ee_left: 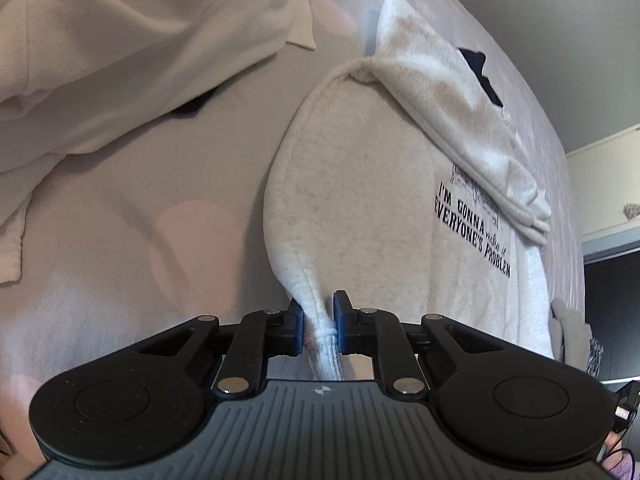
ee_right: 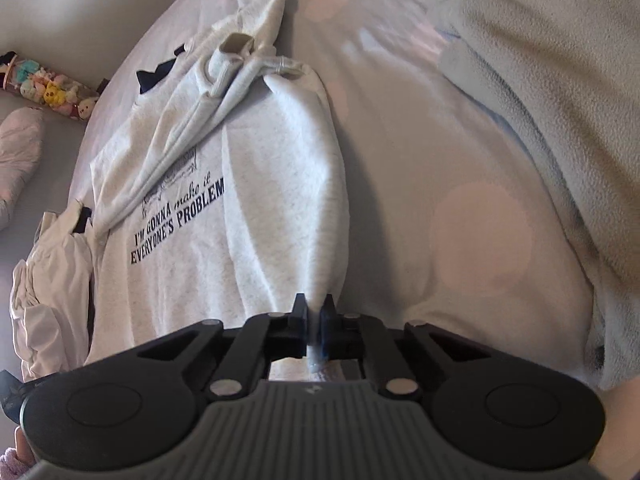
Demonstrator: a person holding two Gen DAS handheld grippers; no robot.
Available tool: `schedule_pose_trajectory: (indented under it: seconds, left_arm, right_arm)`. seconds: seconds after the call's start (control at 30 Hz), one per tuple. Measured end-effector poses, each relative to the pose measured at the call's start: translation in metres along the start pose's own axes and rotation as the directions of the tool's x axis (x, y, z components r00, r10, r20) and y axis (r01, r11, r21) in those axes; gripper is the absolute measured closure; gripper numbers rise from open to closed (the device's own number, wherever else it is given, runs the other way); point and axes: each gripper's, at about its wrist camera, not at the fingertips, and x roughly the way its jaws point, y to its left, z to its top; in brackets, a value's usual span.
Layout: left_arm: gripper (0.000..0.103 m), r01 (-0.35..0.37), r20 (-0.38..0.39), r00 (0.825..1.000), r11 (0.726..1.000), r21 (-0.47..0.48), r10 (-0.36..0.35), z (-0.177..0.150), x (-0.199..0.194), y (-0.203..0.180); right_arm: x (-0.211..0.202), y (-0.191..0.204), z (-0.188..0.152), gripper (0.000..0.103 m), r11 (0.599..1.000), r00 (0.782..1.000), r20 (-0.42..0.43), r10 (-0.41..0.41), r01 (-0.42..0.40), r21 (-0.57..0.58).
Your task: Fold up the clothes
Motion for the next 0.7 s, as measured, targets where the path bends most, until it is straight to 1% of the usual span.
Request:
schedule_pose_trajectory:
  seconds: [0.13, 0.23, 0.3, 0.37, 0.47, 0.5, 0.57, 0.6, 0.63, 0.7]
  left_arm:
    - [0.091, 0.026, 0.089, 0.996, 0.998, -0.049, -0.021, 0.007, -0.006, 0.007]
    - [0.091, 0.051, 0.152, 0.988, 0.996, -0.078, -0.039, 0.013, -0.007, 0.01]
    - [0.092, 0.057, 0.192, 0.98, 0.995, -0.079, -0.041, 0.016, -0.008, 0.012]
    - [0.092, 0.06, 0.238, 0.97, 0.997, -0.051, -0.046, 0.02, -0.009, 0.009]
    - [0.092, 0.03, 0.32, 0.946, 0.999, 0.036, -0.04, 0.025, -0.012, -0.001]
    - [0.095, 0.002, 0.345, 0.938, 0.998, 0.063, -0.024, 0.027, -0.013, -0.004]
    - [0.103, -0.056, 0.393, 0.919, 0.992, 0.111, 0.008, 0.03, -0.014, -0.011]
    - [0.103, -0.091, 0.392, 0.919, 0.991, 0.1, 0.045, 0.034, -0.01, -0.01]
    - [0.103, -0.123, 0.389, 0.918, 0.988, 0.089, 0.079, 0.037, -0.005, -0.009]
    - [0.103, -0.129, 0.354, 0.931, 0.988, 0.085, 0.091, 0.041, 0.006, -0.004]
  right_arm:
    - [-0.011, 0.0, 0.006, 0.096, 1.0, 0.995, 0.101, -0.001, 0.001, -0.008]
    - [-0.011, -0.002, 0.008, 0.097, 1.0, 0.986, 0.163, 0.016, -0.017, 0.001]
    - [-0.01, -0.005, 0.01, 0.097, 0.999, 0.977, 0.208, 0.035, -0.04, 0.02]
    - [-0.008, -0.011, 0.014, 0.097, 0.995, 0.961, 0.269, 0.07, -0.086, 0.048]
    - [-0.007, -0.015, 0.015, 0.097, 0.988, 0.922, 0.366, 0.125, -0.15, 0.04]
    - [-0.006, -0.015, 0.016, 0.097, 0.988, 0.911, 0.391, 0.127, -0.153, 0.035]
    - [0.0, -0.013, 0.018, 0.097, 0.99, 0.896, 0.429, 0.114, -0.138, 0.024]
    - [0.005, -0.013, 0.02, 0.097, 0.992, 0.894, 0.436, 0.103, -0.126, 0.024]
    - [0.01, -0.016, 0.022, 0.097, 0.992, 0.898, 0.43, 0.093, -0.119, 0.035]
    - [0.021, -0.024, 0.028, 0.097, 0.991, 0.91, 0.406, 0.079, -0.114, 0.063]
